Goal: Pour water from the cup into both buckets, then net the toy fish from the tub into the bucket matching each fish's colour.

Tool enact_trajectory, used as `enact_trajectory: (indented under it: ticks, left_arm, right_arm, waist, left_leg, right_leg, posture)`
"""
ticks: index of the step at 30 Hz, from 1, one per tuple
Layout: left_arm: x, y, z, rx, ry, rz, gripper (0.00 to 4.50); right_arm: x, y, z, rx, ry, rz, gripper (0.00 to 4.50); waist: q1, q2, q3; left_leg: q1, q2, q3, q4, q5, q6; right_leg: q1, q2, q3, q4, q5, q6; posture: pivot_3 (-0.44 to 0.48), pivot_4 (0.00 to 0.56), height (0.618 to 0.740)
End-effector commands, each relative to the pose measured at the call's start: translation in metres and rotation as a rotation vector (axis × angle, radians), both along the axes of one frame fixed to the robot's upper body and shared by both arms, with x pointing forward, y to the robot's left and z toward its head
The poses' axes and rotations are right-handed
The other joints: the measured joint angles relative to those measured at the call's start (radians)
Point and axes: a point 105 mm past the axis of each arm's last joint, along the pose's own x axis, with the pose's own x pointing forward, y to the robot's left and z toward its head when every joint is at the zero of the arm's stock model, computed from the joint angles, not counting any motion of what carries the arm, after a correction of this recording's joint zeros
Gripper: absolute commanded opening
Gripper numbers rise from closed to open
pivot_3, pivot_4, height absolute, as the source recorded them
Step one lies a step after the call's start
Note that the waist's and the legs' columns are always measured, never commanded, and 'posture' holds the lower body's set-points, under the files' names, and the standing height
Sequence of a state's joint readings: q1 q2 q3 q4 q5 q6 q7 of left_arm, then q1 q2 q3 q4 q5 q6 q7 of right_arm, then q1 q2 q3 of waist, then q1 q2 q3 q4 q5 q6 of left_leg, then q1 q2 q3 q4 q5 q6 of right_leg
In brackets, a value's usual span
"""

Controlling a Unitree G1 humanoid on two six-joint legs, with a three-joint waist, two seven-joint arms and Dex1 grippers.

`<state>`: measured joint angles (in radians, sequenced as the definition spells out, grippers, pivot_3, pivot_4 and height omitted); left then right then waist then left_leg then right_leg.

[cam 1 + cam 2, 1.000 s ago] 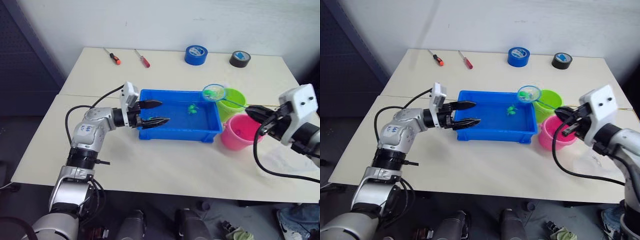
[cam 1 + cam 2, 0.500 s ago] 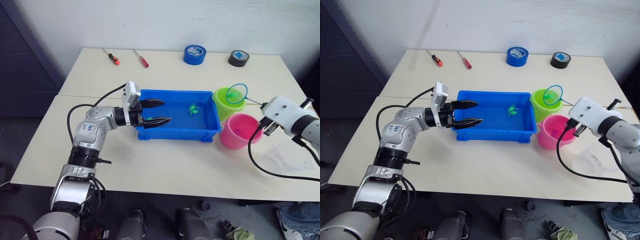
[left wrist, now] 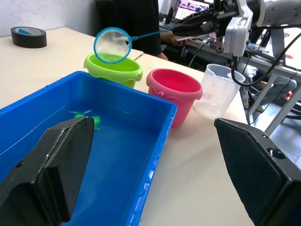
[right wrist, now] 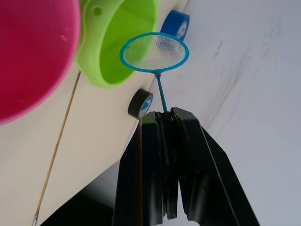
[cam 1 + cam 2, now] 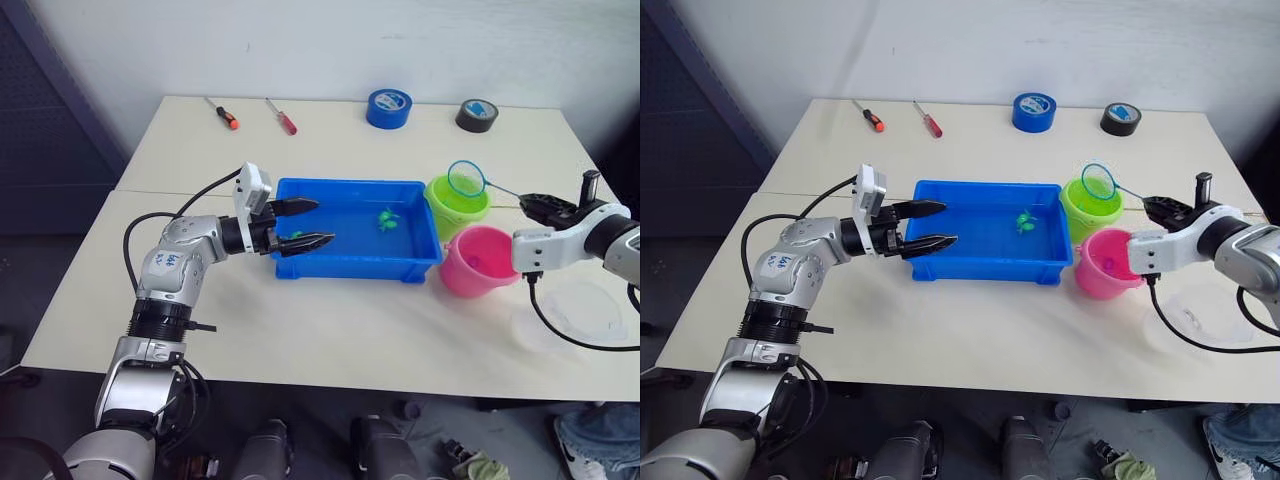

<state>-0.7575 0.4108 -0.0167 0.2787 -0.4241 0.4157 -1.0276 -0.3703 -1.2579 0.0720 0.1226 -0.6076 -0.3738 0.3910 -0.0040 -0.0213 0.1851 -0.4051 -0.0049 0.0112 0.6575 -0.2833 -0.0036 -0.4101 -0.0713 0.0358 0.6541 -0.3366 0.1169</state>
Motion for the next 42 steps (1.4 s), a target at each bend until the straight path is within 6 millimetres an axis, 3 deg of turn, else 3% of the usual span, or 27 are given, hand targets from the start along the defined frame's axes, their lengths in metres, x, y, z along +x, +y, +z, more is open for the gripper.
enact_trajectory:
  ticks: [1, 6, 9, 12, 17, 21, 25, 30, 42]
  left_arm:
    - [-0.004, -0.001, 0.01, -0.021, -0.046, -0.012, 4.47]
    - [-0.001, 0.004, 0.001, 0.015, -0.028, -0.003, 4.47]
    - [-0.005, 0.008, -0.008, 0.058, -0.024, -0.015, 4.47]
    - [-0.006, 0.009, -0.008, 0.059, -0.02, -0.018, 4.47]
    - [-0.008, 0.005, -0.009, 0.077, -0.031, -0.035, 4.47]
    - [-0.011, -0.001, -0.011, 0.077, -0.04, -0.039, 4.47]
    - [-0.012, 0.0, -0.01, 0.068, -0.042, -0.026, 4.47]
    - [-0.012, 0.005, -0.01, 0.064, -0.043, 0.0, 4.47]
    - [-0.014, 0.012, -0.007, 0.052, -0.041, 0.042, 4.47]
  right_arm:
    - [-0.002, -0.003, 0.031, 0.136, -0.075, -0.022, 0.0]
    - [-0.006, 0.004, 0.044, 0.793, -0.02, -0.099, 0.0]
    - [-0.022, 0.039, 0.046, 1.291, 0.22, -0.069, 0.0]
    - [-0.037, 0.063, 0.037, 1.476, 0.435, -0.082, 0.0]
    - [-0.047, 0.075, 0.019, 1.591, 0.602, -0.183, 0.0]
    - [-0.047, 0.078, -0.018, 1.687, 0.73, -0.33, 0.0]
    - [-0.044, 0.075, -0.036, 1.728, 0.776, -0.413, 0.0]
    - [-0.039, 0.069, -0.046, 1.783, 0.826, -0.478, 0.0]
    - [-0.01, 0.062, -0.049, 1.815, 0.735, -0.491, 0.0]
  waist:
    - [0.0, 0.0, 0.0]
    - [0.0, 0.0, 0.0]
    - [0.0, 0.0, 0.0]
    - [0.003, 0.0, 0.0]
    - [0.005, 0.0, 0.0]
    - [0.004, 0.0, 0.0]
    - [0.002, 0.0, 0.0]
    - [0.001, 0.0, 0.0]
    - [0.001, 0.0, 0.0]
  left_leg:
    - [0.0, 0.0, 0.0, 0.0, 0.0, 0.0]
    - [0.0, 0.003, 0.0, 0.003, 0.0, 0.0]
    - [0.0, 0.005, -0.002, 0.005, -0.001, -0.002]
    - [0.0, 0.006, -0.004, 0.005, -0.001, -0.002]
    - [-0.001, 0.001, -0.006, 0.005, -0.006, 0.007]
    - [-0.001, 0.0, -0.006, 0.005, -0.006, 0.008]
    - [-0.002, 0.0, -0.005, 0.005, -0.006, 0.008]
    - [-0.001, 0.0, -0.004, 0.005, -0.006, 0.008]
    - [-0.001, 0.0, -0.004, 0.005, -0.006, 0.008]
  right_leg:
    - [0.0, 0.0, 0.0, 0.0, 0.0, 0.0]
    - [0.002, 0.005, 0.0, 0.003, 0.0, 0.0]
    - [0.002, 0.005, 0.0, 0.005, 0.0, 0.0]
    - [0.002, 0.002, 0.0, 0.007, 0.0, 0.0]
    - [0.002, -0.005, 0.0, 0.004, 0.0, 0.0]
    - [0.002, -0.006, 0.0, 0.004, 0.0, 0.0]
    - [0.001, -0.005, 0.0, 0.005, 0.0, 0.0]
    - [0.001, -0.005, -0.001, 0.004, 0.0, 0.0]
    - [0.001, -0.005, -0.001, 0.005, 0.0, 0.0]
  posture:
    - [0.0, 0.15, 0.74]
    - [0.0, 0.15, 0.74]
    - [0.0, 0.15, 0.74]
    - [0.0, 0.15, 0.74]
    - [0.0, 0.15, 0.74]
    - [0.0, 0.15, 0.74]
    - [0.0, 0.15, 0.74]
    - [0.0, 0.15, 0.74]
    - [0.0, 0.15, 0.74]
